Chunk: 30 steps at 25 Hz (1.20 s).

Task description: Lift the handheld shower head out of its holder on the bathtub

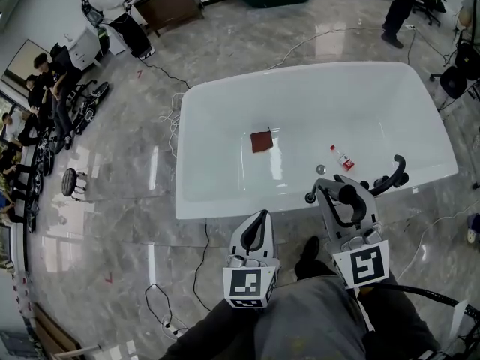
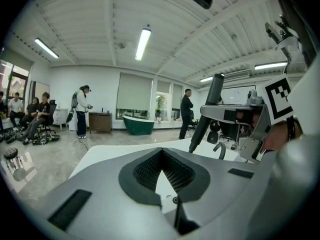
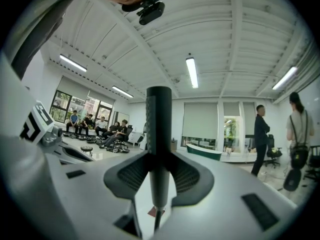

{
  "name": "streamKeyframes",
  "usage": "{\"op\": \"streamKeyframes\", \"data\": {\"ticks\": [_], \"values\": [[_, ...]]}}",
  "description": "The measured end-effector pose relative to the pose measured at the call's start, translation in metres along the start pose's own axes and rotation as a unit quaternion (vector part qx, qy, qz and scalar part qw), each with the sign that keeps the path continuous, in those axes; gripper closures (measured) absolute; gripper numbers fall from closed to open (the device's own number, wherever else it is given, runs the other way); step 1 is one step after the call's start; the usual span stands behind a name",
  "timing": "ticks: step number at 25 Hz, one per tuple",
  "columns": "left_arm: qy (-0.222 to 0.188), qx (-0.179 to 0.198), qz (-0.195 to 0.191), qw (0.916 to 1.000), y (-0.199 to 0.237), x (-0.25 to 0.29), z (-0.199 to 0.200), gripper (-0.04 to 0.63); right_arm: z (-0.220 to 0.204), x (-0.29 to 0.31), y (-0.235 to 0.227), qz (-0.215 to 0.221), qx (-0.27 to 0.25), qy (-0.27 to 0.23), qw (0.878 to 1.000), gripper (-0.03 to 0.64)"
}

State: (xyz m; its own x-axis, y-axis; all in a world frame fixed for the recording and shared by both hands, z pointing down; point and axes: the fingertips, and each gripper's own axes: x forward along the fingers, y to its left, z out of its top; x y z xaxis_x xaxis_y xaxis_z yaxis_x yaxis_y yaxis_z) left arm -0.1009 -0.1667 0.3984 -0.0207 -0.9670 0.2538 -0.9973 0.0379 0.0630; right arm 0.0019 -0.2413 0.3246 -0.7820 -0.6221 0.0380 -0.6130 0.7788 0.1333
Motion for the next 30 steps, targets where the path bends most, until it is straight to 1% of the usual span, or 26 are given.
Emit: {"op": "streamKeyframes", "data": {"ticks": [2, 7, 13, 16, 19, 21, 24, 27, 30], "values": [[-0.004, -0.001, -0.006, 1.0000, 0.009, -0.017, -0.002, 0.592, 0.009, -0.004, 0.014, -0.009, -0.012, -0.005, 1.000, 0.477], [-0.006, -0.002, -0.029, 0.9995, 0.018, -0.051, -0.002, 0.592, 0.029, -0.027, 0.042, -0.040, -0.021, -0.014, 0.999, 0.477], [-0.035, 0.009, -0.066, 0.9972, 0.015, -0.082, 0.004, 0.592, 0.054, -0.062, 0.072, -0.072, -0.040, -0.029, 0.996, 0.477], [-0.030, 0.005, -0.083, 0.9961, 0.015, -0.104, -0.004, 0.592, 0.073, -0.087, 0.091, -0.092, -0.046, -0.045, 0.994, 0.477], [-0.007, 0.004, -0.105, 0.9944, 0.012, -0.127, -0.027, 0.592, 0.094, -0.113, 0.116, -0.111, -0.044, -0.069, 0.990, 0.477], [0.009, 0.002, -0.118, 0.9930, 0.007, -0.138, -0.043, 0.592, 0.103, -0.131, 0.133, -0.121, -0.046, -0.080, 0.988, 0.477], [0.015, 0.006, -0.138, 0.9904, -0.009, -0.152, -0.054, 0.592, 0.100, -0.157, 0.147, -0.135, -0.054, -0.070, 0.987, 0.477], [0.005, 0.007, -0.146, 0.9893, -0.030, -0.170, -0.041, 0.592, 0.100, -0.181, 0.152, -0.137, -0.047, -0.066, 0.987, 0.477], [0.001, 0.020, -0.144, 0.9893, -0.045, -0.188, -0.035, 0.592, 0.106, -0.206, 0.154, -0.137, -0.047, -0.071, 0.987, 0.477]]}}
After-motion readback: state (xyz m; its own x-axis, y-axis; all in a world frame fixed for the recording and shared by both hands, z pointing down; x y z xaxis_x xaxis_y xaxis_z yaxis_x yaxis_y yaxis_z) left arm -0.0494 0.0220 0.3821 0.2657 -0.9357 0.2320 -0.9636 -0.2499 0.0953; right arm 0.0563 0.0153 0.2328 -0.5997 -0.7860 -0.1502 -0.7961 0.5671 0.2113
